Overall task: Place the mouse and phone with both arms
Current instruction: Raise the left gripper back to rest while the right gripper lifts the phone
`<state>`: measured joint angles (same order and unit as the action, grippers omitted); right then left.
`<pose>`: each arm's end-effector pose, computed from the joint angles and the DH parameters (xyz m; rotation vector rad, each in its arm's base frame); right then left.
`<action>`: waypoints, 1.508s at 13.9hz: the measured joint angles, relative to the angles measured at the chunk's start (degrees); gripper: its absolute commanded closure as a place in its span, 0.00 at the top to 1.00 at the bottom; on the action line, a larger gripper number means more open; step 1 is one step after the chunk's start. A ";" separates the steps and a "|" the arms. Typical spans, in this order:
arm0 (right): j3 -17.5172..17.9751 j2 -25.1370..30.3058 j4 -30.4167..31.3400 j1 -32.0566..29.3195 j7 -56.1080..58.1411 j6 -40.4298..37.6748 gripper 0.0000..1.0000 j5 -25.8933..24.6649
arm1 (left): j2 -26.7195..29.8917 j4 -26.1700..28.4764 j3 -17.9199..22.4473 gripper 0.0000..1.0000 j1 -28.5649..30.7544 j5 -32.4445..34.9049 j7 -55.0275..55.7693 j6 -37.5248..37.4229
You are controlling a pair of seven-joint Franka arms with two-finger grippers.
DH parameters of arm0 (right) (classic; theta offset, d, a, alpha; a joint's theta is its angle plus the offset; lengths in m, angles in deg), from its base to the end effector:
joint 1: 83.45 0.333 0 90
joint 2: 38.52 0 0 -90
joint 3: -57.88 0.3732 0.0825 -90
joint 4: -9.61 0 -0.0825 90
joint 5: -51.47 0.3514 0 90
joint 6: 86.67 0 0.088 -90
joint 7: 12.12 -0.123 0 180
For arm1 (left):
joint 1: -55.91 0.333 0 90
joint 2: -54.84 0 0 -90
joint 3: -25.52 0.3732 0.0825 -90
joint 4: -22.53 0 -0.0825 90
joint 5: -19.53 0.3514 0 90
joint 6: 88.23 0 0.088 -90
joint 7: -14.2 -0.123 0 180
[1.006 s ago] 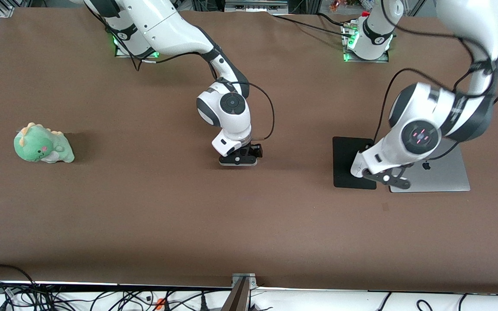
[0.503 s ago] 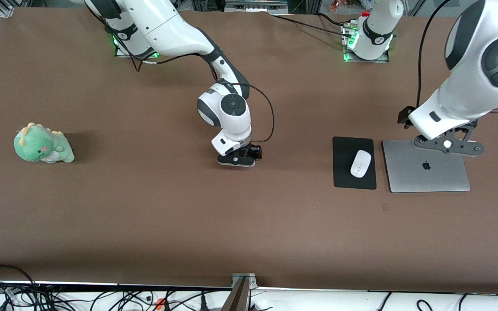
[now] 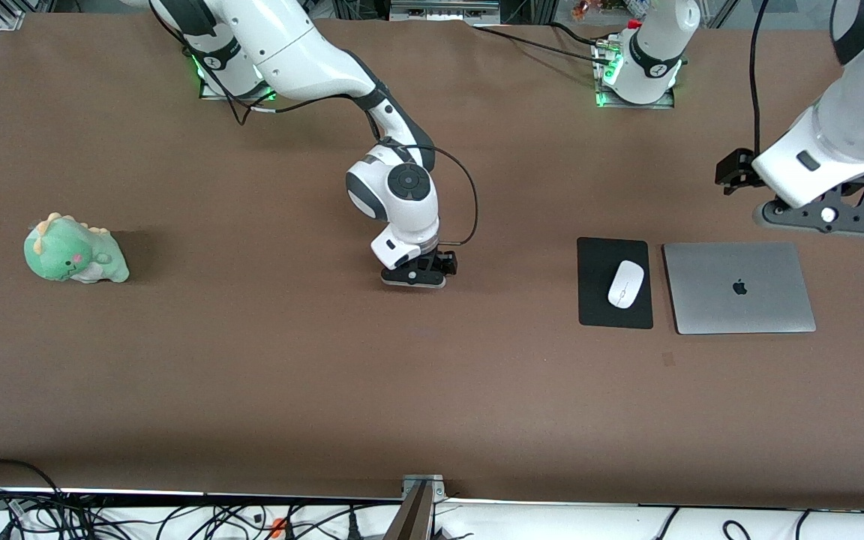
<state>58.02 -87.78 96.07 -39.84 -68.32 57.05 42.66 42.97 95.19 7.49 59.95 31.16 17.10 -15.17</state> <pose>0.5388 0.5149 0.2105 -3.0834 0.1552 -0.2544 0.5538 -0.0827 0.6648 -2.9607 0.2265 0.2523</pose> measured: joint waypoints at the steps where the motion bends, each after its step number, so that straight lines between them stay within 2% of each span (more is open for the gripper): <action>1: 0.00 0.00 0.00 0.00 0.00 0.00 1.00 -0.01 | 1.88 0.51 1.24 1.00 -0.27 -1.37 0.00 0.29; 3: 0.00 -0.02 0.00 0.01 0.00 0.00 1.00 -0.06 | 5.94 4.16 4.95 1.00 -0.77 -3.28 -0.01 1.32; 6: -0.01 -0.08 0.00 0.01 0.00 0.00 0.99 -0.21 | 9.21 10.13 14.24 1.00 -3.42 -8.91 -1.22 6.56; 8: -0.03 -0.10 0.00 0.01 0.00 0.00 0.60 -0.24 | 9.99 15.12 16.13 1.00 -4.70 -9.88 -1.35 14.85; 9: -0.04 -0.10 0.00 0.01 0.01 0.00 0.55 -0.34 | 10.01 17.29 16.12 1.00 -5.10 -9.88 -1.31 19.59; 10: -0.02 -0.06 -0.10 0.03 0.02 0.08 0.44 -0.35 | 10.03 19.08 16.12 1.00 -5.47 -9.88 -1.27 24.19; 12: -0.01 0.27 -0.18 0.10 0.05 -0.10 0.24 -0.36 | 10.89 20.99 16.05 1.00 -5.84 -9.89 -1.25 27.79; 17: -0.02 0.26 -0.28 0.05 0.34 -0.09 0.22 -0.36 | 13.79 22.31 15.59 1.00 -6.07 -9.89 -1.04 25.12; 21: -0.60 0.91 -1.74 -2.42 8.60 -3.97 0.20 0.03 | 13.81 22.45 15.84 1.00 -5.62 -9.89 -1.04 21.90</action>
<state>57.42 -86.88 94.33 -42.26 -59.72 53.08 42.69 56.78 117.64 23.33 54.34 21.28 16.06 6.74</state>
